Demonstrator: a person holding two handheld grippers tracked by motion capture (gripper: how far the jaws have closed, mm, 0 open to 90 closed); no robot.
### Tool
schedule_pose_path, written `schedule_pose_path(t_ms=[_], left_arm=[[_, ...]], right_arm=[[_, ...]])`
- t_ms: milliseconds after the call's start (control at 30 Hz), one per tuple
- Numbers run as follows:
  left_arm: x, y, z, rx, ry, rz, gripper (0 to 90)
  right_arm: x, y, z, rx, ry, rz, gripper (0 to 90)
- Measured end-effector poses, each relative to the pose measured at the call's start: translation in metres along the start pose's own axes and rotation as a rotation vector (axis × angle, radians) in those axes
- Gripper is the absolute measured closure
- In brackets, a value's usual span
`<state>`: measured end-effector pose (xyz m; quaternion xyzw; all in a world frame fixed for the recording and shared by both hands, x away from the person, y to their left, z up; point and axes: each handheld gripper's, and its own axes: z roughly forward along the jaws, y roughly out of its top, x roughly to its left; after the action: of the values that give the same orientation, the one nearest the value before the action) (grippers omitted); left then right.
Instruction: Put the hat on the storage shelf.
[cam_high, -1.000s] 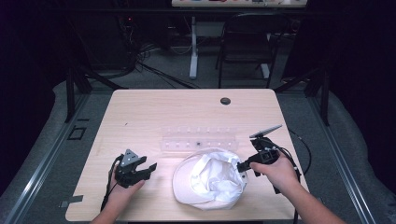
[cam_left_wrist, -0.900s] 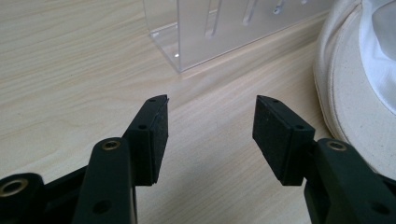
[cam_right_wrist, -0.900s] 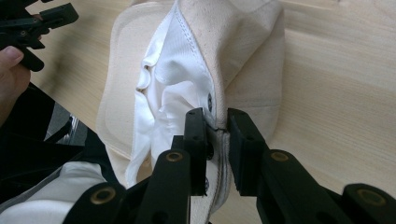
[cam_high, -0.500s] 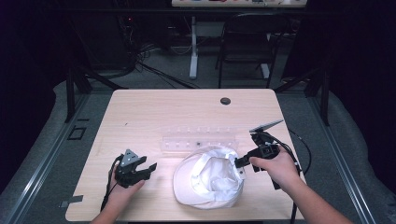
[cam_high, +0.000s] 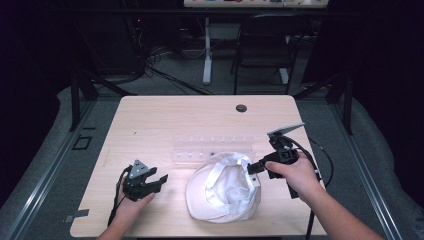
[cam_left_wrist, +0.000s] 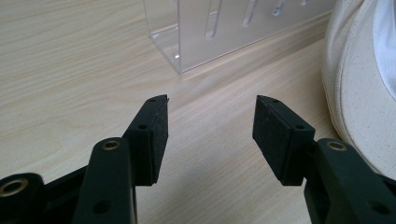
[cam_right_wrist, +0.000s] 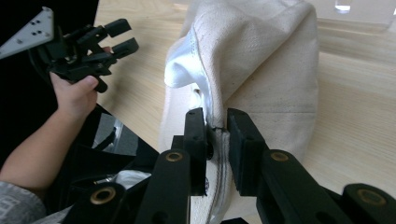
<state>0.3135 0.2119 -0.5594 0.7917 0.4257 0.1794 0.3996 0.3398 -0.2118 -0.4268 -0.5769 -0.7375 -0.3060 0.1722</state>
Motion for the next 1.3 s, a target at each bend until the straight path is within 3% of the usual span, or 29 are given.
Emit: schedule_pose_path(t_ms=[567, 1100, 1300], left_arm=[[-0.001, 0.001, 0.001, 0.0, 0.001, 0.004, 46.4], [-0.002, 0.001, 0.0, -0.009, -0.002, -0.002, 46.3], [-0.004, 0.001, 0.001, -0.005, -0.005, 0.002, 46.4]], right_arm=[[0.021, 0.007, -0.009, -0.044, 0.124, -0.03, 78.9], [0.044, 0.014, -0.024, -0.091, 0.182, -0.063, 79.5], [0.047, 0.017, -0.033, -0.116, 0.19, -0.068, 80.2]])
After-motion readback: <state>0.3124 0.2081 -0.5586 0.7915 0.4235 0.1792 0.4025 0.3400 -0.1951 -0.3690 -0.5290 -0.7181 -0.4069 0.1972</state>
